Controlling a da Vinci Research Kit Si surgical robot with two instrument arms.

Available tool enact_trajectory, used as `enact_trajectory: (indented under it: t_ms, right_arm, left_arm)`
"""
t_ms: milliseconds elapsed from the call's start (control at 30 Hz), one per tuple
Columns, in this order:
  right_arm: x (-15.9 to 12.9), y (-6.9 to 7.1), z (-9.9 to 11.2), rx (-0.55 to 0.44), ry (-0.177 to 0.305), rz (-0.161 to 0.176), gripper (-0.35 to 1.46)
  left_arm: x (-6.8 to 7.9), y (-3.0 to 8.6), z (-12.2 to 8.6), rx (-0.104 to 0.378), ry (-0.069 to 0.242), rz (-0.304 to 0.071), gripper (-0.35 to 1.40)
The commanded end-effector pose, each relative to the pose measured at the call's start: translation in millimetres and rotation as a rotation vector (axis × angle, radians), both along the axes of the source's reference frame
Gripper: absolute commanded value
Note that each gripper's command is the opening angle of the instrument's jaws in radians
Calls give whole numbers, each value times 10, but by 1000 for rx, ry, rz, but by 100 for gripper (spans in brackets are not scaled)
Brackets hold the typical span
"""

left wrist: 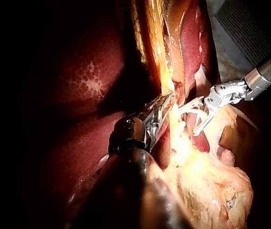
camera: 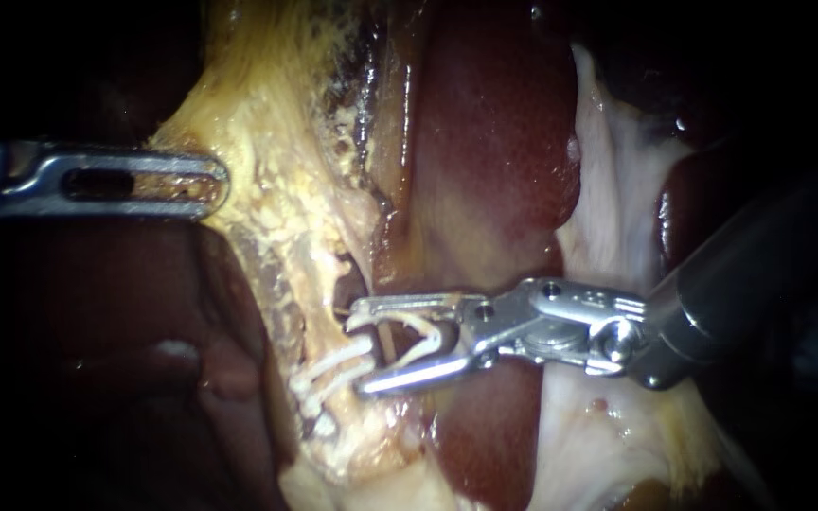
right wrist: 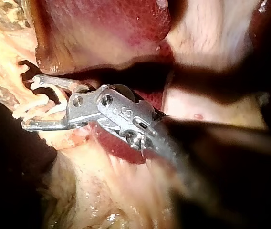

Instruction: Clipping third clip left tube

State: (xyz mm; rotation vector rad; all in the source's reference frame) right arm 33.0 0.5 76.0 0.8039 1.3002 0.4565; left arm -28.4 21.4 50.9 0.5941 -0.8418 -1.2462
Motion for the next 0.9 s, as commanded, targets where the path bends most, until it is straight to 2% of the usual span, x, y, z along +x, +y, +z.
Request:
enact_trajectory:
  t_ms: [33,133,233,367,467,567,667,900]
  right_arm:
    - [2,1,2,0,-1,2,57]
    - [9,4,6,1,3,1,58]
    - [16,6,6,14,31,0,58]
    - [25,6,5,36,78,-18,58]
    - [26,4,1,66,121,-39,58]
    - [25,1,-6,90,136,-68,58]
    - [26,-3,-12,112,161,-83,57]
    - [28,-10,-23,168,184,-118,56]
  left_arm:
    - [0,-1,-1,0,0,1,-35]
    - [-1,-2,-3,-3,-1,5,-35]
    - [-1,-2,-4,-2,-3,6,-35]
    - [-1,-2,-4,-2,-3,6,-35]
    - [0,-3,-4,-2,-3,7,-35]
    - [1,-3,-4,-2,-3,7,-35]
    - [1,-3,-4,-2,-3,7,-35]
    - [4,-1,-2,-2,-4,9,-35]
